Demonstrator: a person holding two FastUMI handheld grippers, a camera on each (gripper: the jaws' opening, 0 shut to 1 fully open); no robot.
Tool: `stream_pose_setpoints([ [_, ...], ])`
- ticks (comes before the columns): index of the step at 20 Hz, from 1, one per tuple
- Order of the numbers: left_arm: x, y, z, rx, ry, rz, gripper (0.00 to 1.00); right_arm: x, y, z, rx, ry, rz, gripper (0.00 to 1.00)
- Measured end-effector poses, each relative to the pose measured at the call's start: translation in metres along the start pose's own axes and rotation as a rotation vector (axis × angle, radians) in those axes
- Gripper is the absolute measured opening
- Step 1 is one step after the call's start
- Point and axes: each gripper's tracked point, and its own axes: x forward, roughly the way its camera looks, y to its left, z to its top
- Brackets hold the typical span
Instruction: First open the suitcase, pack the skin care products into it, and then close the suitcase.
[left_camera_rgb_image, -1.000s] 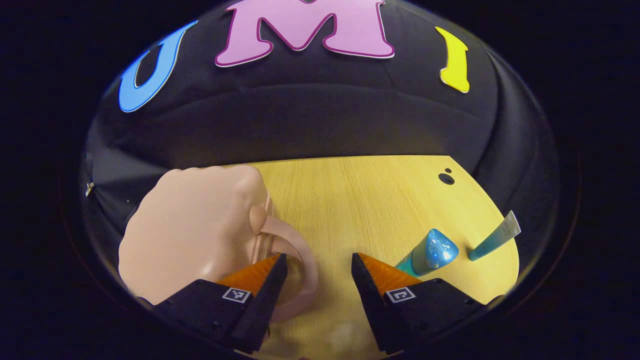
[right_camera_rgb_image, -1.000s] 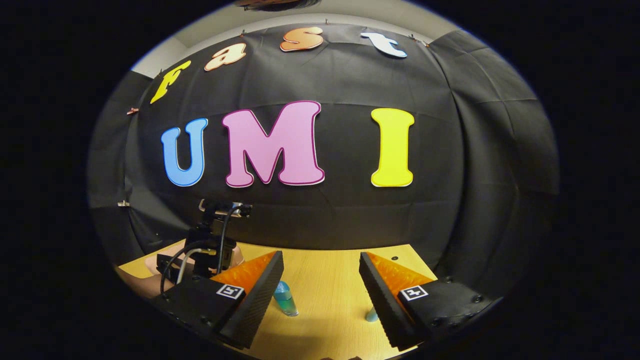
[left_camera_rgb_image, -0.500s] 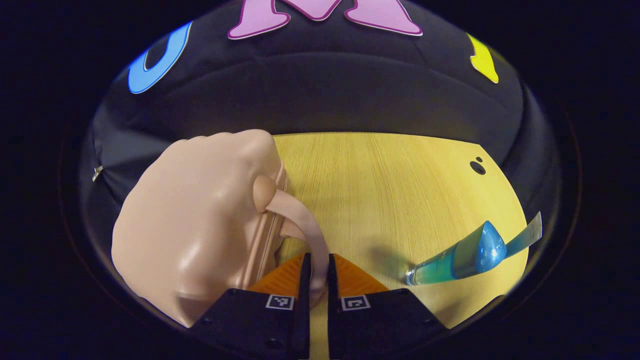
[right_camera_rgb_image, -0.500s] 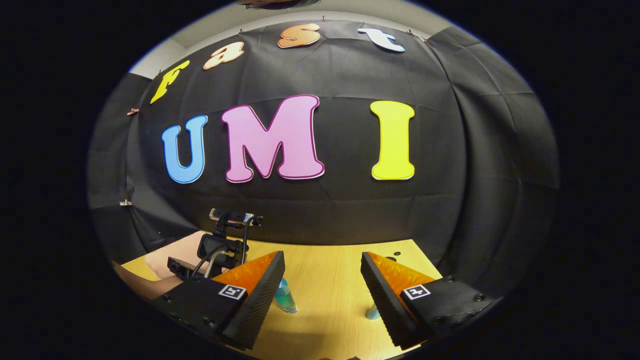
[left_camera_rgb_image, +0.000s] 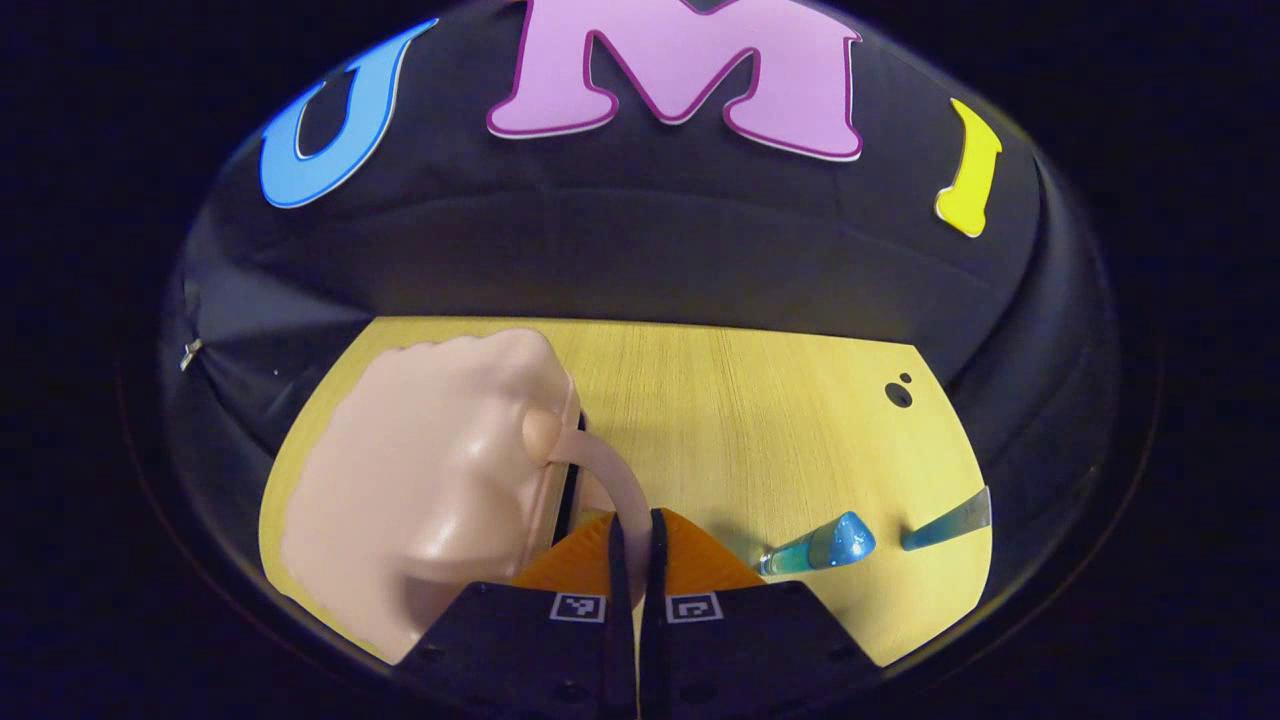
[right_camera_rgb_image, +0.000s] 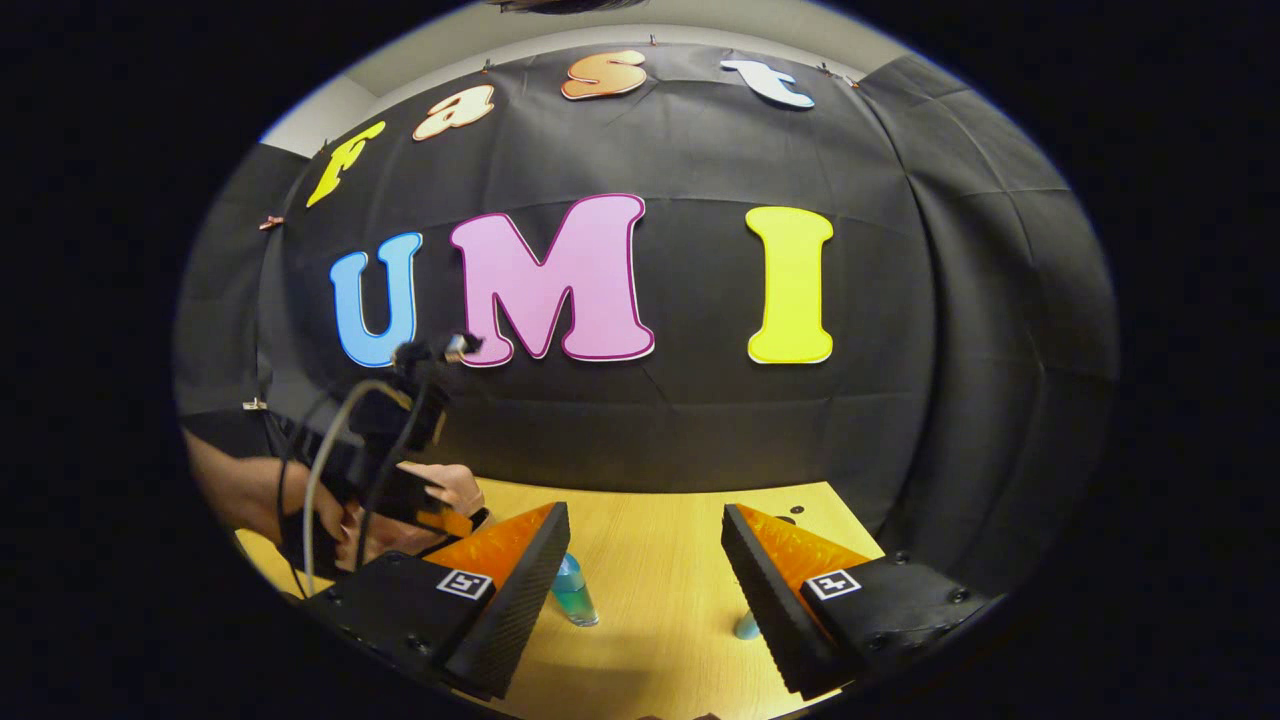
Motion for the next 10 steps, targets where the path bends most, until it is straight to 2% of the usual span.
stream_pose_setpoints([
  [3, -0.042, 0.035, 0.04, -0.002, -0.012, -0.02, 0.07, -0.001, 0.008, 0.002, 0.009, -0.004, 0.01, 0.96],
  [6, -0.073, 0.094, 0.078, -0.036, -0.032, -0.033, 0.07, -0.003, 0.021, 0.008, -0.007, -0.014, 0.009, 0.97],
  [8, -0.084, 0.141, 0.096, -0.048, -0.055, -0.007, 0.07, -0.004, 0.026, 0.013, -0.027, -0.026, -0.007, 0.97],
  [10, -0.092, 0.196, 0.107, -0.018, -0.078, 0.048, 0.07, -0.005, 0.033, 0.012, -0.04, -0.019, -0.025, 0.96],
])
